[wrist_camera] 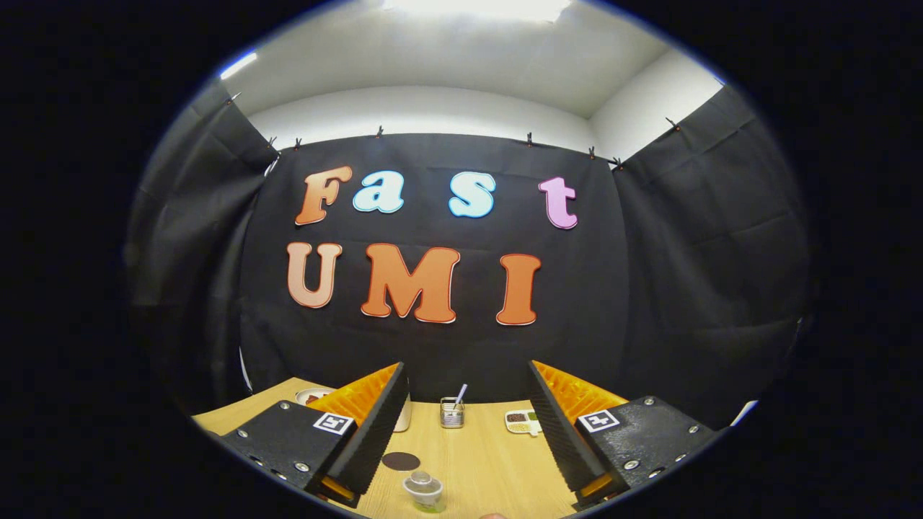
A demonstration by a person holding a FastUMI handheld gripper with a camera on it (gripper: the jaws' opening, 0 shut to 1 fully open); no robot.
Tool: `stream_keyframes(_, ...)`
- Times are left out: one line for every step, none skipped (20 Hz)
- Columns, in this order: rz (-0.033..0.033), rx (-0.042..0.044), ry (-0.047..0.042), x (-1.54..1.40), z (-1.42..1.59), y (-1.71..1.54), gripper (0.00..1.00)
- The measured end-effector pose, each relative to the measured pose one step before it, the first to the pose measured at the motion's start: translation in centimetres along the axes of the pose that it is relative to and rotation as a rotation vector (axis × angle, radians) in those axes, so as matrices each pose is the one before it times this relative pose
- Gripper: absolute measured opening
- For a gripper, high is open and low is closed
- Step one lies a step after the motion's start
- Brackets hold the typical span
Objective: Take the bottle from table, then pour the juice into the cup, finally place the bottle on the coaster
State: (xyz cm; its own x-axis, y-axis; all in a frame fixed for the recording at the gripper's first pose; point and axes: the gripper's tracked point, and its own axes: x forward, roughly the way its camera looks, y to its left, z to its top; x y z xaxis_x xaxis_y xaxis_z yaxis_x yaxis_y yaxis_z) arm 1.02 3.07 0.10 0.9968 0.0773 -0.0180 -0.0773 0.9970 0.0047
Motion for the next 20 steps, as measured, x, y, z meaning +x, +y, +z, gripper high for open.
stream_keyframes(-0.00286, -0.00429, 0.00495, 0.195, -0.18, 0.037, 0.97)
stream_keyframes(-0.00167, -0.00484, 0.00498, 0.1, -0.129, -0.015, 0.97)
stream_keyframes(0.00258, -0.00247, 0.00501, -0.031, -0.06, 0.166, 0.97)
stream_keyframes(0.00365, 0.00047, 0.00299, -0.009, -0.081, 0.142, 0.97)
stream_keyframes(0.00097, 0.00214, 0.00254, 0.075, -0.167, -0.078, 0.97)
stream_keyframes(-0.00354, 0.00247, -0.00233, 0.038, -0.015, -0.044, 0.97)
stream_keyframes(-0.00679, 0.00443, -0.00293, 0.099, 0.022, -0.16, 0.97)
stream_keyframes(-0.0039, 0.00955, 0.00221, 0.106, -0.17, -0.161, 0.97)
stream_keyframes(0.00176, 0.01172, 0.00436, 0.047, -0.205, 0.069, 0.97)
stream_keyframes(0.00399, 0.00961, 0.00606, -0.102, -0.291, 0.11, 0.97)
stream_keyframes(0.00269, 0.00503, 0.00607, 0.184, -0.387, 0.124, 0.97)
stream_keyframes(0.00281, 0.00032, 0.00558, 0.019, -0.481, 0.064, 0.97)
stream_keyframes(0.00159, -0.0021, 0.00732, 0.158, -0.694, 0.046, 0.97)
stream_keyframes(0.00346, -0.00007, 0.01317, 0.142, -0.8, 0.228, 0.97)
stream_keyframes(0.01018, 0.00537, 0.01412, 0.131, -0.958, 0.406, 0.97)
stream_keyframes(0.00892, 0.00827, 0.01628, 0.147, -1.044, 0.456, 0.98)
stream_keyframes(0.00952, 0.00657, 0.01231, 0.107, -1.141, 0.306, 0.98)
stream_keyframes(0.01176, 0.00245, 0.00754, 0.216, -0.767, 0.326, 0.97)
stream_keyframes(0.0087, 0.00153, 0.01391, 0.175, -1.095, 0.34, 0.97)
stream_keyframes(0.00734, -0.00066, 0.01826, 0.208, -1.31, 0.231, 0.97)
